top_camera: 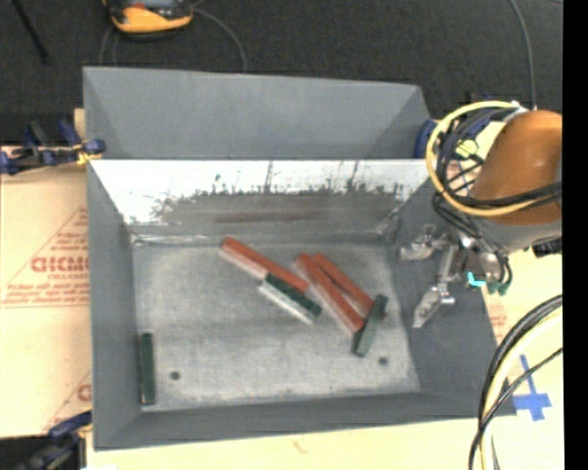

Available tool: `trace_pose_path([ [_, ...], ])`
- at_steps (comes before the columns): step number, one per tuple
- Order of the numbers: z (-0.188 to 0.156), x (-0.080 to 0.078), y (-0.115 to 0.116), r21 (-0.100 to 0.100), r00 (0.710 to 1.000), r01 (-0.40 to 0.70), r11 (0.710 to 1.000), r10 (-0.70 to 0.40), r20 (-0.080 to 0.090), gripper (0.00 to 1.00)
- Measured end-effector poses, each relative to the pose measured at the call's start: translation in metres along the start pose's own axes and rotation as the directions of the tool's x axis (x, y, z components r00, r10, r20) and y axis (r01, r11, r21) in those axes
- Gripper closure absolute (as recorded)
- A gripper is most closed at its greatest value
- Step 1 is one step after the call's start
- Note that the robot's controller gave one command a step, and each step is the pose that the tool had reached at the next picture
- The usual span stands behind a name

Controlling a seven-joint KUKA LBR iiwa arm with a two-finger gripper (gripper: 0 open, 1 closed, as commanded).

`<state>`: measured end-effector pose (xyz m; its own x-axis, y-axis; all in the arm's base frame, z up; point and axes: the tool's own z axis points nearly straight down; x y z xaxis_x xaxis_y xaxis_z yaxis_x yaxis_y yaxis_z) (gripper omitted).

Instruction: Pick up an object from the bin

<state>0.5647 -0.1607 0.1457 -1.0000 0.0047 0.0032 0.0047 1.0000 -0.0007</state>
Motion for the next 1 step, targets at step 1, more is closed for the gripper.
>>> trace_pose_path([
  [1,-0.0043,-0.0021,0.0003,0.002,1.0,0.004,1.0,-0.004,0.007,0.0],
])
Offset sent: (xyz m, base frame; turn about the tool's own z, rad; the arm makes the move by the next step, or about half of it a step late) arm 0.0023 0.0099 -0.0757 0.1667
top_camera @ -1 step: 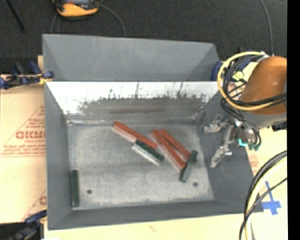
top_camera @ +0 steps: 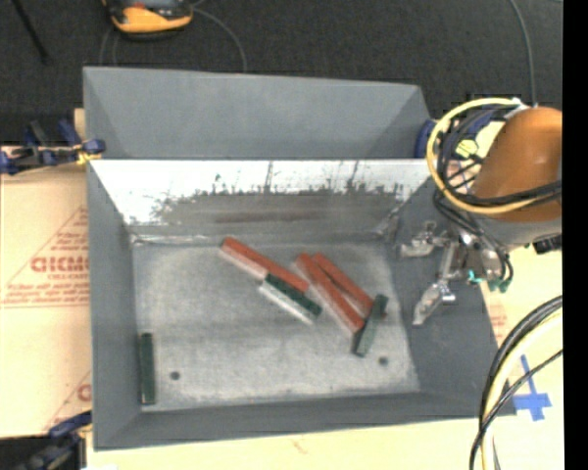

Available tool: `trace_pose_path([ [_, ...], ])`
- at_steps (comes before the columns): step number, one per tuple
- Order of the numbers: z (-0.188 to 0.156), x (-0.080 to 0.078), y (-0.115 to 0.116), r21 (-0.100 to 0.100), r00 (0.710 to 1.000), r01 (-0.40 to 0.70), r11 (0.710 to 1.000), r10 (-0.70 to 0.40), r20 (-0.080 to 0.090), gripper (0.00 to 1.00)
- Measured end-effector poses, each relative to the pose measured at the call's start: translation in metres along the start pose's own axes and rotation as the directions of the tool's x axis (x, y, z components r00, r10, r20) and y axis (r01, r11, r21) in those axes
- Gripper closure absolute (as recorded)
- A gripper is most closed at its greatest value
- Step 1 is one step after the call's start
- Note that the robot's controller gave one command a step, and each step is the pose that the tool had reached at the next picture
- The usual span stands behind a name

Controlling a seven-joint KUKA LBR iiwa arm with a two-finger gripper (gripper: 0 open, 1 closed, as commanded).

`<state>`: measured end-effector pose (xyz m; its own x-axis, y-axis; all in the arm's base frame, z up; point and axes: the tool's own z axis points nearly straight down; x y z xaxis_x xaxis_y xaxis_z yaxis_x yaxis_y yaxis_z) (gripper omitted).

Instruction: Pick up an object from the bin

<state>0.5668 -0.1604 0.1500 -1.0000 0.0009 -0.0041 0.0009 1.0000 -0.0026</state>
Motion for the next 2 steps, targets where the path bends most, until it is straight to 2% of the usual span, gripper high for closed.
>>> trace_pose_path([
  [1,0.0722,-0.0024,0.0079,-0.002,0.986,-0.166,0.986,0.166,-0.007,1.0],
  [2,0.072,-0.0027,0.0078,-0.002,0.986,-0.165,0.986,0.164,-0.006,1.0],
])
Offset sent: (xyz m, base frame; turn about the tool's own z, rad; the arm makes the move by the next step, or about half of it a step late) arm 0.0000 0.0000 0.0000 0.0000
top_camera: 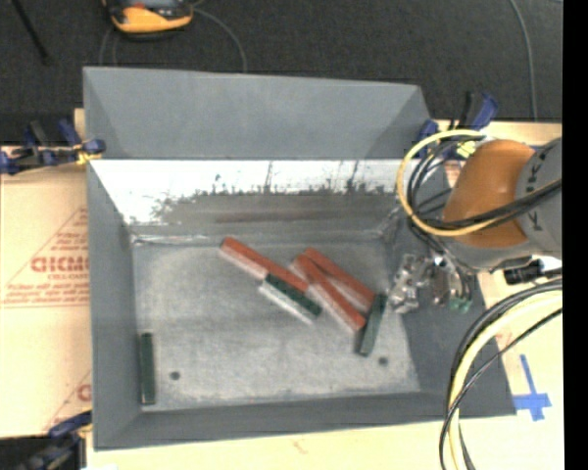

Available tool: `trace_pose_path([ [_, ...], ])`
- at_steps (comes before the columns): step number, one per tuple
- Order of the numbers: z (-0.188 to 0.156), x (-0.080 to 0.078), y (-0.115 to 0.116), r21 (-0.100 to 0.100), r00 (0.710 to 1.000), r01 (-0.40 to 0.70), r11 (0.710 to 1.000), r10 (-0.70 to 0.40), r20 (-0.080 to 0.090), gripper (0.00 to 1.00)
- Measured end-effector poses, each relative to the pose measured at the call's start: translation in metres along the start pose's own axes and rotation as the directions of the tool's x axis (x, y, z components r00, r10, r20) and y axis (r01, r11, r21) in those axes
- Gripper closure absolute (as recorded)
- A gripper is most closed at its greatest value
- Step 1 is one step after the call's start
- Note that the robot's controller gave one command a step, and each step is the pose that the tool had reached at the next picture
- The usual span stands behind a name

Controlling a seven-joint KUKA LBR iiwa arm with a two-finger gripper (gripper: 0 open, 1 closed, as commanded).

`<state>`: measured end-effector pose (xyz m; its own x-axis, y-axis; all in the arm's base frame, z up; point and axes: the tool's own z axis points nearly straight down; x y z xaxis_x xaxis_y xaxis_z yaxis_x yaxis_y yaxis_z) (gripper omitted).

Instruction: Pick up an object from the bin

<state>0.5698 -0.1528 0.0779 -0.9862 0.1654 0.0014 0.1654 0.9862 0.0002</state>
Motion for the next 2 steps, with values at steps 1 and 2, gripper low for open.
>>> trace_pose_path([
  [1,-0.1521,0.0067,0.0119,0.001,1.0,-0.007,1.0,0.007,0.01,1.0],
  [2,-0.1504,0.0077,0.0116,0.001,1.0,-0.007,1.0,0.007,0.006,1.0],
])
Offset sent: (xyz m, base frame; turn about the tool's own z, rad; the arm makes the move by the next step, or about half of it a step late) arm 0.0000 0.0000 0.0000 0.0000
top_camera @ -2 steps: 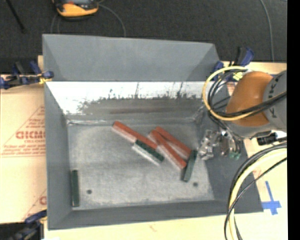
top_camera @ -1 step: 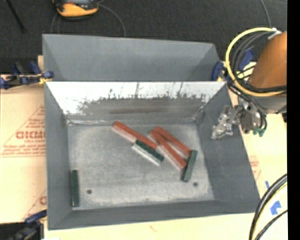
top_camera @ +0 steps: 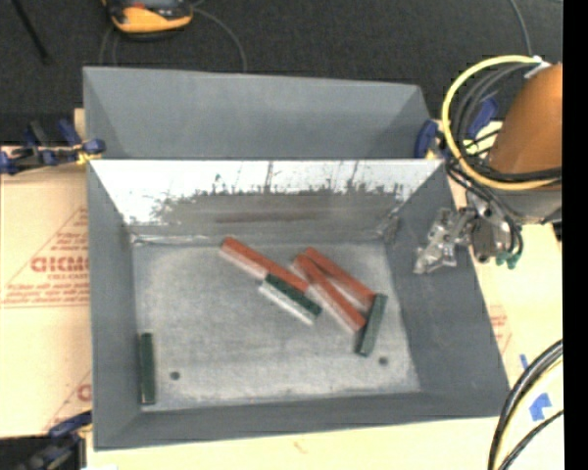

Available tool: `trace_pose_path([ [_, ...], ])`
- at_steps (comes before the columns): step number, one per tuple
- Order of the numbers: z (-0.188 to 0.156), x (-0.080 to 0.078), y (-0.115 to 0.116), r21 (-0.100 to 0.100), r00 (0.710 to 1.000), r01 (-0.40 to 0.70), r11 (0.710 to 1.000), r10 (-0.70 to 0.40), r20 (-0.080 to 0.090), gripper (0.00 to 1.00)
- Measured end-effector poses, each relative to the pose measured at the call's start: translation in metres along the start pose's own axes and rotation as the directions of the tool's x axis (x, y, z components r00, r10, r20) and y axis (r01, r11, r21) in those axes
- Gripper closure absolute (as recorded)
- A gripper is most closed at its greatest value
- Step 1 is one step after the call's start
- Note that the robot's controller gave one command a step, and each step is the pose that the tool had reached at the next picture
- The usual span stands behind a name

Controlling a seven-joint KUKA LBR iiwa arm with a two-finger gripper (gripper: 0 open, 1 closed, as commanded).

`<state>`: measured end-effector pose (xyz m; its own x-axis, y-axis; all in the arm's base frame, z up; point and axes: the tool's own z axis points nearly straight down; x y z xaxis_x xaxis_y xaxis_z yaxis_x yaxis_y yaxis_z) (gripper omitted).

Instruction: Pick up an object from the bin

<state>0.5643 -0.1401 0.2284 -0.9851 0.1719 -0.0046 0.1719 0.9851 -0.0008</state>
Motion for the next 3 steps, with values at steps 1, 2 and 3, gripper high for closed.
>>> trace_pose_path([
  [1,0.087,0.033,0.023,0.0,1.0,-0.009,1.0,0.009,-0.002,0.0],
  [2,0.087,0.032,0.022,0.001,1.0,-0.008,1.0,0.008,-0.001,0.0],
  [3,0.149,-0.017,0.055,0.0,0.993,0.118,0.993,-0.118,0.001,1.0],
])
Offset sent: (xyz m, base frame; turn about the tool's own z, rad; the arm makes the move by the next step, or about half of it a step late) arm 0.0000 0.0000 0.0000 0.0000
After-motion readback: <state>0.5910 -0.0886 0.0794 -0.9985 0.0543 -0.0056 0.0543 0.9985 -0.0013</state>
